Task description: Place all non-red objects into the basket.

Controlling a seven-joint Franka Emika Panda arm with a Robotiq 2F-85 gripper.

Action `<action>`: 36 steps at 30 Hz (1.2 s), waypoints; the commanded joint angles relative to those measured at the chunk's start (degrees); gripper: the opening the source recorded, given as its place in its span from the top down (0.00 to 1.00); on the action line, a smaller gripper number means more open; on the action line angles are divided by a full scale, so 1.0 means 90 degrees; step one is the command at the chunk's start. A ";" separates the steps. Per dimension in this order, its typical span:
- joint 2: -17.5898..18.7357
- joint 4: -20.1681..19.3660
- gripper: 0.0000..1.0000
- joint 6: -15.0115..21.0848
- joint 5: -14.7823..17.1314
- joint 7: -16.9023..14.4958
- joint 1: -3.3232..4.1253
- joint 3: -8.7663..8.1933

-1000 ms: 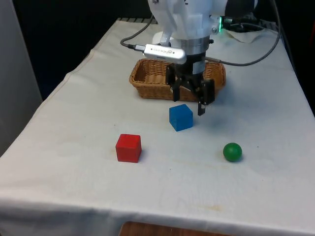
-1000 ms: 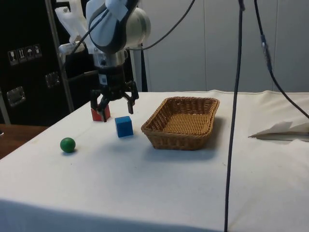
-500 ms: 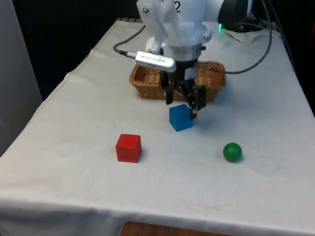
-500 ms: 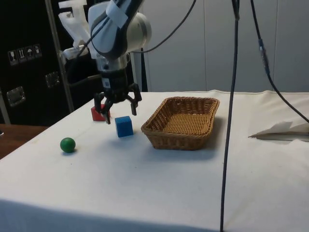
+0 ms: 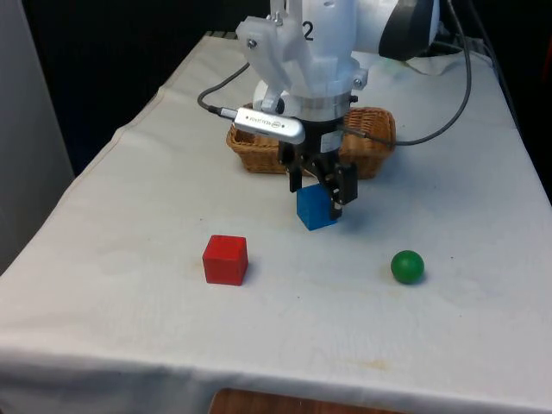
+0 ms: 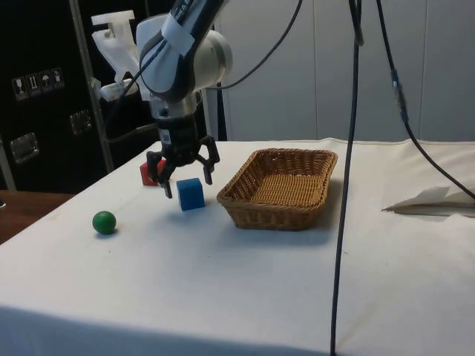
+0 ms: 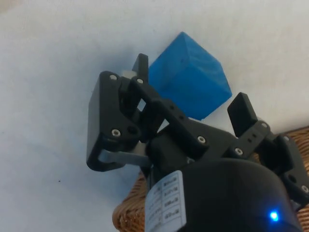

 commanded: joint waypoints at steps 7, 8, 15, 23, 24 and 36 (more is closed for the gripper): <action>0.0000 -0.0032 0.30 0.0000 0.0000 0.0032 0.0006 -0.0006; -0.0038 -0.0095 0.30 0.0076 -0.0006 0.0076 0.0045 -0.0032; -0.0051 -0.0121 0.98 0.0089 -0.0019 0.0102 0.0064 -0.0051; -0.0146 -0.0166 0.97 0.0025 -0.0045 0.0102 0.0095 -0.0089; -0.0204 -0.0185 0.97 -0.0006 -0.0064 0.0095 0.0108 -0.0108; -0.0923 -0.0605 0.97 -0.0229 -0.0395 0.0089 0.0153 -0.0146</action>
